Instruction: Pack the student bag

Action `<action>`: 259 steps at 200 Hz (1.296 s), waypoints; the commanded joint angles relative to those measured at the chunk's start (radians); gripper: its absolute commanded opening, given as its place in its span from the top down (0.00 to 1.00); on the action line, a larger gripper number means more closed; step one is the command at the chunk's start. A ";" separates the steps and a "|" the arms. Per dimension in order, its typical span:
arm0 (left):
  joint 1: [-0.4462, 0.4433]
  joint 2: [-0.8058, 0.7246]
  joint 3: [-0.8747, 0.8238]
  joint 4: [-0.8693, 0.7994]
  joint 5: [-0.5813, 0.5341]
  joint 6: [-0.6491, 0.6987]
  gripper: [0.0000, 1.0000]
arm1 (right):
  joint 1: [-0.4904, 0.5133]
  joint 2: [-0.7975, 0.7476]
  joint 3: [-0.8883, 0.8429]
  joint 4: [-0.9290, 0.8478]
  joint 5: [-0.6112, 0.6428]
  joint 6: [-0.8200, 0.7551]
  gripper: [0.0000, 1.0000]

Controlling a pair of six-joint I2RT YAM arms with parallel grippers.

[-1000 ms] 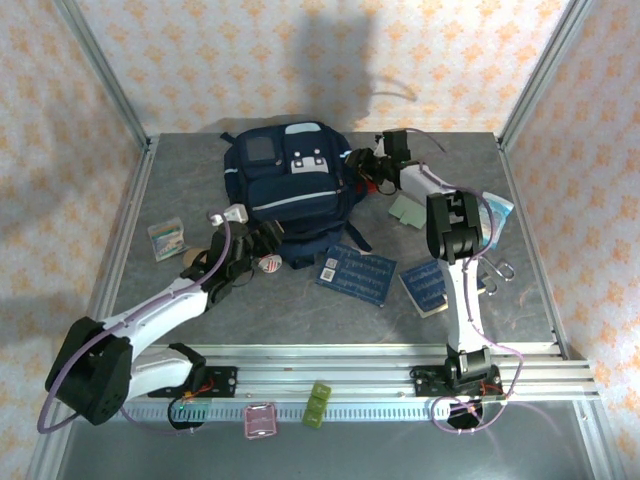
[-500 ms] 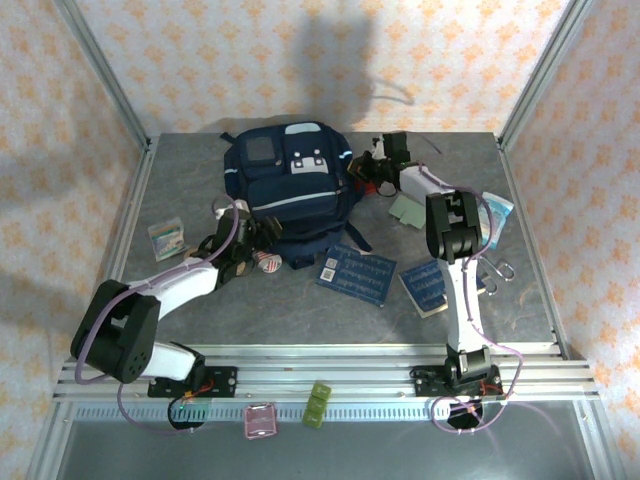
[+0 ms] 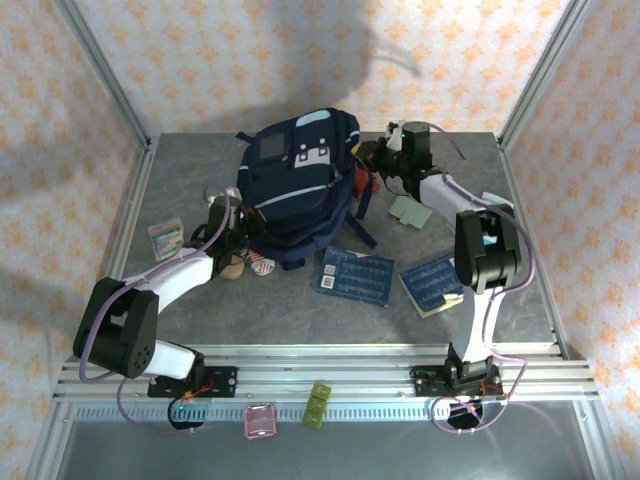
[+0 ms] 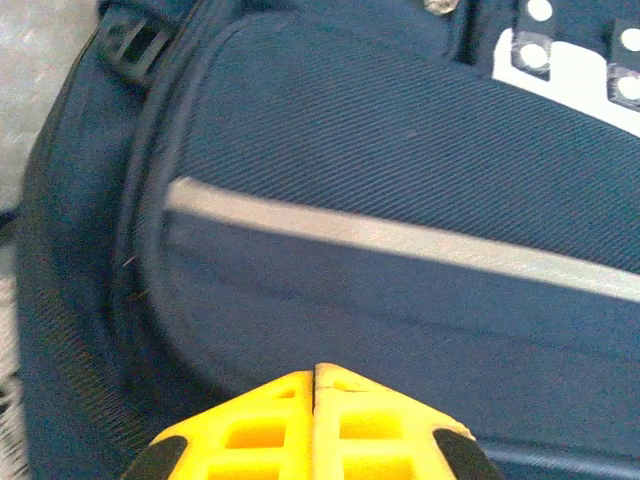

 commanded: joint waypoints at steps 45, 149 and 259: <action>0.043 0.098 0.296 -0.094 0.066 0.089 1.00 | -0.030 -0.267 -0.137 0.254 0.142 0.233 1.00; -0.399 -0.089 -0.037 0.005 0.107 0.028 0.34 | -0.016 -0.297 -0.217 0.292 0.243 0.281 1.00; -0.410 0.240 0.223 -0.237 -0.266 0.152 0.48 | 0.004 -0.348 -0.296 0.333 0.233 0.324 1.00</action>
